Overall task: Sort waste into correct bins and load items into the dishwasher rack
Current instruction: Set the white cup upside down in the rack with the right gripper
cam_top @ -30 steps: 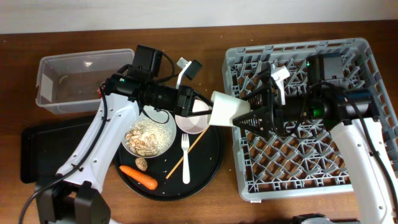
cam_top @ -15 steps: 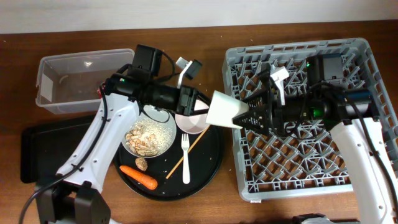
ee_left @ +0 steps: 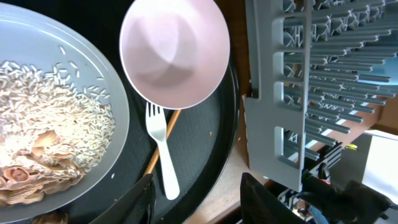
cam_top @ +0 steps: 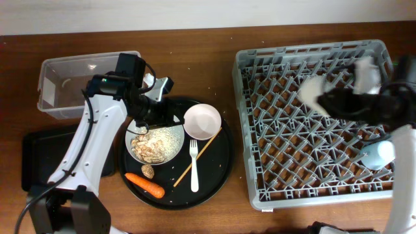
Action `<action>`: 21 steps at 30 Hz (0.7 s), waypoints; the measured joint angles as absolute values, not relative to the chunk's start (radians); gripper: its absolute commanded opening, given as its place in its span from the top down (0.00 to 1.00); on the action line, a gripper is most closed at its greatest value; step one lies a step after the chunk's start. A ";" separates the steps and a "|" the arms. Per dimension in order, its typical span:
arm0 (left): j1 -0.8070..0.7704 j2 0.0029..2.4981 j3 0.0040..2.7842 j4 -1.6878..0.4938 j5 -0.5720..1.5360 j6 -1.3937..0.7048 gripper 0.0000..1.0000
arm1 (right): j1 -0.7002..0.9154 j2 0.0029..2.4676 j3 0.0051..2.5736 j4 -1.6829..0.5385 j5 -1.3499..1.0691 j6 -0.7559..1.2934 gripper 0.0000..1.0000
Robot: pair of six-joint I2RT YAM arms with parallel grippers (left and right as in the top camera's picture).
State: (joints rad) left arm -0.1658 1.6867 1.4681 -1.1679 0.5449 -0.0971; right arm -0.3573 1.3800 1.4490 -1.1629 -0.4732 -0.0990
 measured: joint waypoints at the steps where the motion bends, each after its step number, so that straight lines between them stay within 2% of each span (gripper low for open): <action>1: -0.166 1.687 1.468 -1.168 0.540 -0.097 0.57 | -0.421 1.380 1.450 -1.163 -0.429 -0.074 0.64; 6: -0.166 1.687 1.468 -1.168 0.533 -0.097 0.57 | -0.632 1.450 1.455 -1.157 -0.281 0.039 0.65; 14: -0.166 1.687 1.468 -1.185 0.530 -0.097 0.57 | -0.660 1.657 1.456 -1.085 -0.108 0.128 0.65; 15: -0.166 1.687 1.468 -1.185 0.530 -0.097 0.57 | -0.660 1.670 1.456 -1.083 -0.105 0.129 0.61; 16: -0.166 1.687 1.468 -1.185 0.530 -0.097 0.57 | -0.659 1.682 1.456 -1.079 -0.105 0.131 0.51; 17: -0.166 1.687 1.468 -1.185 0.530 -0.097 0.57 | -0.659 1.691 1.457 -1.075 -0.105 0.131 0.25; 18: -0.166 1.687 1.468 -1.185 0.530 -0.097 0.57 | -0.659 1.698 1.457 -1.067 -0.107 0.131 0.04; 21: -0.166 1.687 1.468 -1.186 0.530 -0.097 0.57 | -0.660 1.707 1.457 -1.011 -0.148 0.134 0.01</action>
State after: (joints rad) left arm -0.1658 1.6867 1.4681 -1.1858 0.5297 -0.0975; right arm -0.6598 1.7073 1.4567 -1.0115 -0.1482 0.1337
